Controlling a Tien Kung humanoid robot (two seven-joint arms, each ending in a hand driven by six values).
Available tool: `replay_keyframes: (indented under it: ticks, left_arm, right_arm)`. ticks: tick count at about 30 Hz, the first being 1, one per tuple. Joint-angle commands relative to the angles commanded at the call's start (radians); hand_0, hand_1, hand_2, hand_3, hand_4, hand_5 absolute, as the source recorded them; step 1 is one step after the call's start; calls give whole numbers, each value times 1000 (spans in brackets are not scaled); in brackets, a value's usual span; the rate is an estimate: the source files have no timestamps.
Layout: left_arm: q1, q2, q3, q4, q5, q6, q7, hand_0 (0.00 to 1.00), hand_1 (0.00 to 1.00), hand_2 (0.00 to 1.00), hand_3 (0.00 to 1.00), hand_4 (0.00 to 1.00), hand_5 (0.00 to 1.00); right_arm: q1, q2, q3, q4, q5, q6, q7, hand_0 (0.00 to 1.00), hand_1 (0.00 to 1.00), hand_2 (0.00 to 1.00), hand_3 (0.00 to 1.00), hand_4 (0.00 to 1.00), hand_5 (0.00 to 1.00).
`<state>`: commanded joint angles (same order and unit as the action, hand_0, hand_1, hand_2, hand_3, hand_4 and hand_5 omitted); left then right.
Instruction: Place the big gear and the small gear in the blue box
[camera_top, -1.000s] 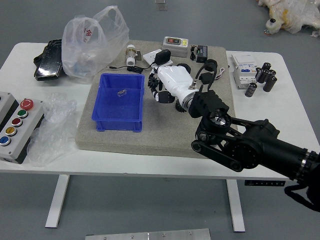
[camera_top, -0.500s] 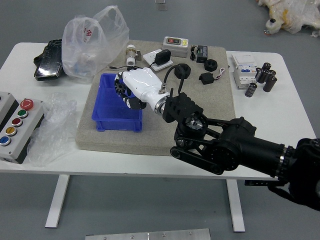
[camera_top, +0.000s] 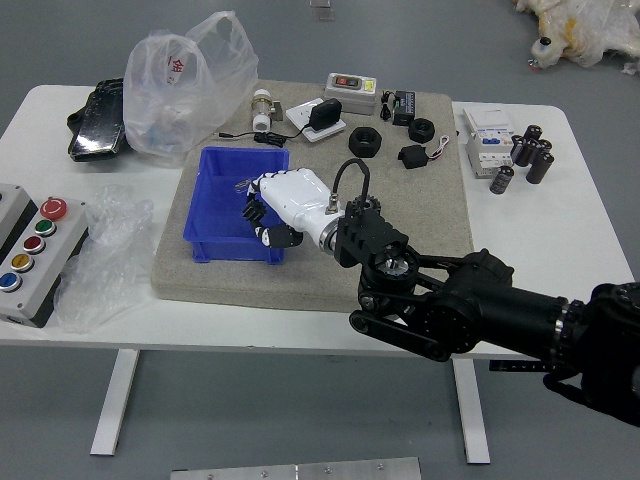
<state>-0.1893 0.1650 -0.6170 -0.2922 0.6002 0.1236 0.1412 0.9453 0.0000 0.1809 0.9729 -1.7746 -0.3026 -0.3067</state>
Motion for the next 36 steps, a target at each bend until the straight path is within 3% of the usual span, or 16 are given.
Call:
replay_keyframes:
  ticks: [1, 7, 17, 22, 36]
  left_arm:
    - [0, 0, 0, 0, 0, 0, 0, 698, 657, 642, 808, 680, 296]
    - [2, -3, 4, 0, -7, 0, -2, 698, 657, 642, 809, 680, 296]
    - [6, -4, 8, 1, -17, 3, -5, 698, 657, 642, 808, 680, 296]
    - [4, -4, 3, 1, -11, 2, -4, 698, 657, 642, 806, 679, 297]
    - [0, -3, -1, 1, 1, 0, -1, 698, 656, 642, 805, 679, 297]
  right_arm:
    - [-2, 0, 4, 1, -2, 0, 0, 742, 839, 868, 853, 886, 391]
    - [-25, -16, 106, 16, -8, -3, 4, 748, 839, 871, 863, 917, 394]
    - [-80, -119, 258, -11, 20, -29, -49, 739, 814, 844, 845, 908, 391]
    - [-88, -133, 244, -33, 42, -28, -65, 716, 785, 823, 826, 874, 362]
    - [-38, -107, 72, -195, 229, -17, -48, 716, 780, 820, 821, 853, 354]
